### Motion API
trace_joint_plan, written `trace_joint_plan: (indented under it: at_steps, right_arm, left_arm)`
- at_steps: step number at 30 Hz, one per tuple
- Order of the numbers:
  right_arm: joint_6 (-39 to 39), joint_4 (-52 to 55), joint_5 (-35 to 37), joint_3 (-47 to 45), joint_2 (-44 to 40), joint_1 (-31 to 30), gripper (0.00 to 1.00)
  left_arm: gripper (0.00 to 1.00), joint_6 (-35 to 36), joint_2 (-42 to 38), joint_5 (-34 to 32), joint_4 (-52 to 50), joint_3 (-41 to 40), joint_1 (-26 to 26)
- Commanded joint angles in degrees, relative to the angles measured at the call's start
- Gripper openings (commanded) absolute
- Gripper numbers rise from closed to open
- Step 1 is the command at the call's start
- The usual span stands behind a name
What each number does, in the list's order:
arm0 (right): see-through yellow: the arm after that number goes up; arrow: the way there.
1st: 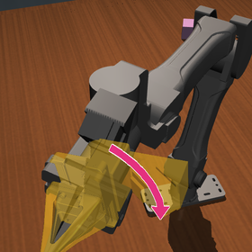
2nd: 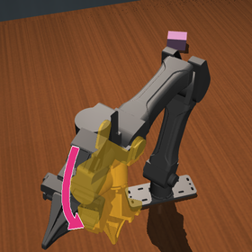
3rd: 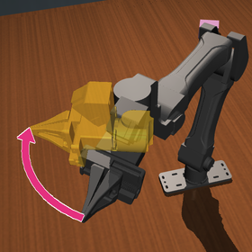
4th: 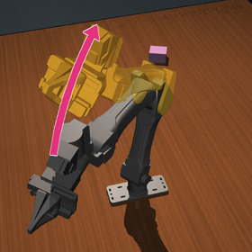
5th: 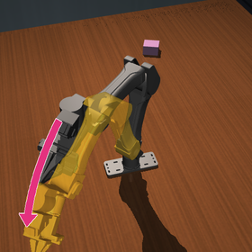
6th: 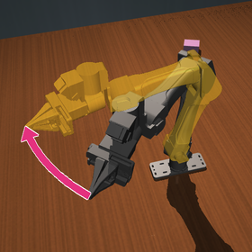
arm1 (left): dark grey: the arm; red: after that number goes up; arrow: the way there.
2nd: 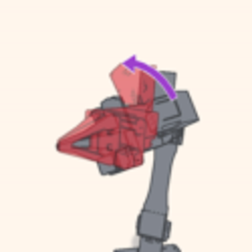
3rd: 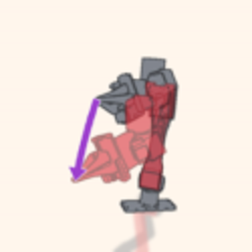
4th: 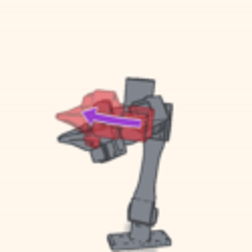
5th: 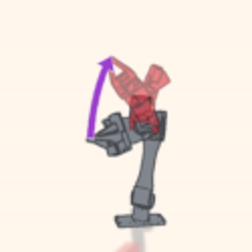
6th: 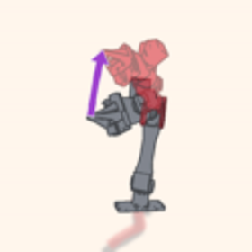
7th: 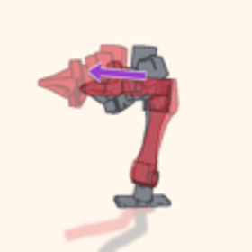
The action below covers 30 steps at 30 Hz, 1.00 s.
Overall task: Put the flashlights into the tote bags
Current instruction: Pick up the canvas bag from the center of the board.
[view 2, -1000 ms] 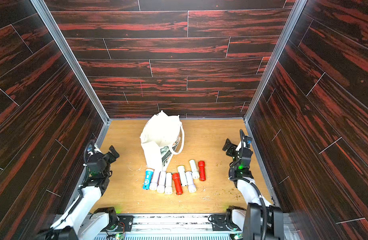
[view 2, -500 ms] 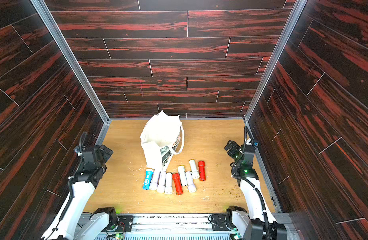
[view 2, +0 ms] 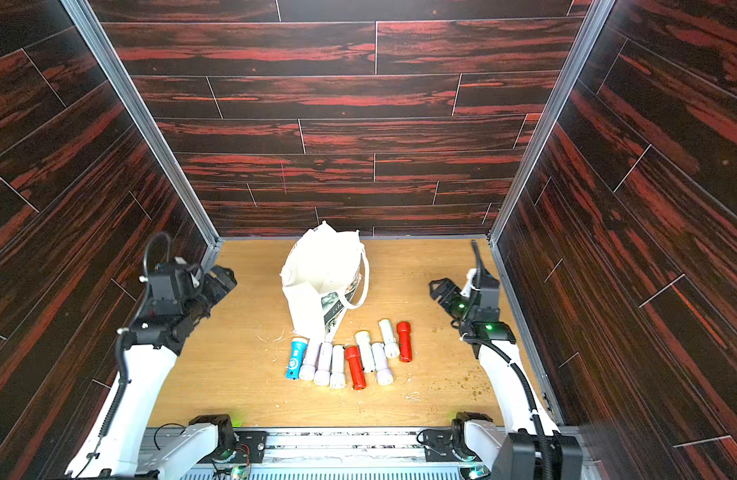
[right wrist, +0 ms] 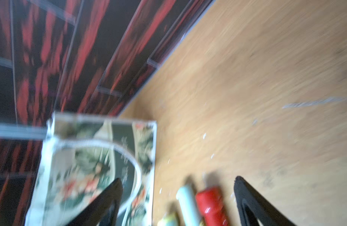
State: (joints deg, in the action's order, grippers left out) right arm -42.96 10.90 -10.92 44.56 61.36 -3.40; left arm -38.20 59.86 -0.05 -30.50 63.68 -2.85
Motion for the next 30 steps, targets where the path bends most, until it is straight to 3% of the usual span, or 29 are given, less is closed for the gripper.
trace_joint_plan:
  at_steps: [1,7,12,18,24,30]
  right_arm:
    - [1.15,5.61,3.98,3.22,-1.85,-5.91,0.89]
    - [3.53,8.64,12.76,6.33,-2.29,-19.37,0.89]
    - [5.25,9.18,13.7,7.86,-2.57,-25.69,0.9]
    - [6.41,11.48,10.27,10.16,-3.51,-26.65,0.9]
    - [7.36,15.03,11.57,11.5,-4.82,-26.62,0.9]
    - [7.52,16.52,12.02,11.93,-5.55,-26.66,0.89]
  left_arm:
    - [0.99,5.49,5.53,3.47,-8.22,8.94,1.33]
    - [0.99,12.81,15.67,0.46,-15.42,23.15,6.81]
    - [0.99,18.27,24.22,-1.6,-22.7,33.39,11.61]
    - [0.99,23.8,34.85,-4.5,-32.31,46.39,16.69]
    - [0.99,26.65,41.75,-4.58,-36.68,54.83,20.45]
    - [0.87,26.98,46.8,-5.64,-38.29,58.25,21.49]
